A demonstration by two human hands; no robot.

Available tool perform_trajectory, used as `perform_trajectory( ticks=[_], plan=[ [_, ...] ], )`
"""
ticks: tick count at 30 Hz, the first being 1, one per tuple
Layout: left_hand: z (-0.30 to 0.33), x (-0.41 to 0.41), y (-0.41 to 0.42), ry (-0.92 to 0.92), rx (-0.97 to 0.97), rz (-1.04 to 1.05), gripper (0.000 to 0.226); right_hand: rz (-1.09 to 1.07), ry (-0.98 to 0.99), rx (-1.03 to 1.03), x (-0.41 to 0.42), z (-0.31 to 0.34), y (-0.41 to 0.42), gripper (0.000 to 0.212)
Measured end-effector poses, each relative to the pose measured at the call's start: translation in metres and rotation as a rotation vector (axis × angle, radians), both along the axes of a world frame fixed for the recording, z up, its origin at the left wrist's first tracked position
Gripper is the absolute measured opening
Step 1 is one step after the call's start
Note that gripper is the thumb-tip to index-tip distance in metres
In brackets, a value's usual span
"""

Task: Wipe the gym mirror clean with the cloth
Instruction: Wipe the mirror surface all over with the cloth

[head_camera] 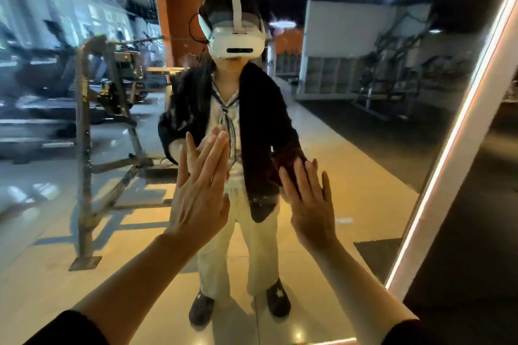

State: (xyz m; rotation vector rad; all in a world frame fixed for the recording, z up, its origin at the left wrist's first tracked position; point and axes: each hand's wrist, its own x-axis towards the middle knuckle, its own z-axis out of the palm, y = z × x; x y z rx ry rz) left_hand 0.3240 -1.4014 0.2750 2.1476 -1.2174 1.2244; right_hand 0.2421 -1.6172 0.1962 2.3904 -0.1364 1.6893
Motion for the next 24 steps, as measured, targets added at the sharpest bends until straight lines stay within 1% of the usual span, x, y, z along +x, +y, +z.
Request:
perform_trajectory(
  ticks=[3,4,5,6,7,9,10,11,12,14,17,20,22,24],
  plan=[
    [0.005,-0.007,-0.011,-0.009,-0.009,-0.030,0.097,-0.098,-0.183,0.366,-0.011,0.008,-0.023,0.045],
    [0.005,-0.008,-0.015,-0.016,-0.010,-0.040,0.096,-0.115,-0.256,0.469,-0.008,0.013,-0.020,0.049],
    [0.006,-0.010,-0.019,-0.024,-0.006,-0.051,0.096,-0.113,-0.304,0.526,-0.002,0.020,-0.011,0.051],
    [0.007,-0.011,-0.024,-0.031,-0.001,-0.062,0.095,-0.085,-0.308,0.519,0.005,0.025,0.001,0.050],
    [0.008,-0.013,-0.030,-0.033,0.004,-0.074,0.094,-0.031,-0.268,0.446,0.012,0.028,0.013,0.048],
    [0.011,-0.016,-0.043,-0.044,-0.001,-0.087,0.088,0.087,-0.147,0.183,0.021,0.029,0.027,0.050],
    [0.012,-0.018,-0.049,-0.054,-0.006,-0.092,0.086,0.116,-0.102,0.062,0.022,0.028,0.023,0.055],
    [0.013,-0.021,-0.056,-0.063,-0.009,-0.100,0.086,0.133,-0.074,-0.013,0.020,0.030,0.014,0.060],
    [0.013,-0.023,-0.062,-0.070,-0.011,-0.112,0.086,0.140,-0.057,-0.043,0.016,0.031,0.002,0.061],
    [0.013,-0.027,-0.074,-0.079,0.011,-0.126,0.087,0.116,-0.046,-0.038,0.004,0.031,-0.021,0.055],
    [0.011,-0.032,-0.092,-0.091,0.081,-0.133,0.093,0.022,-0.136,0.079,-0.022,0.027,-0.066,0.041],
    [0.010,-0.039,-0.112,-0.126,0.127,-0.138,0.091,-0.075,-0.201,0.214,-0.045,0.022,-0.113,0.042],
    [0.011,-0.047,-0.125,-0.151,0.150,-0.140,0.087,-0.139,-0.262,0.260,-0.057,0.021,-0.137,0.040],
    [0.012,-0.053,-0.134,-0.159,0.165,-0.144,0.080,-0.210,-0.295,0.294,-0.065,0.022,-0.152,0.043]
  ],
)
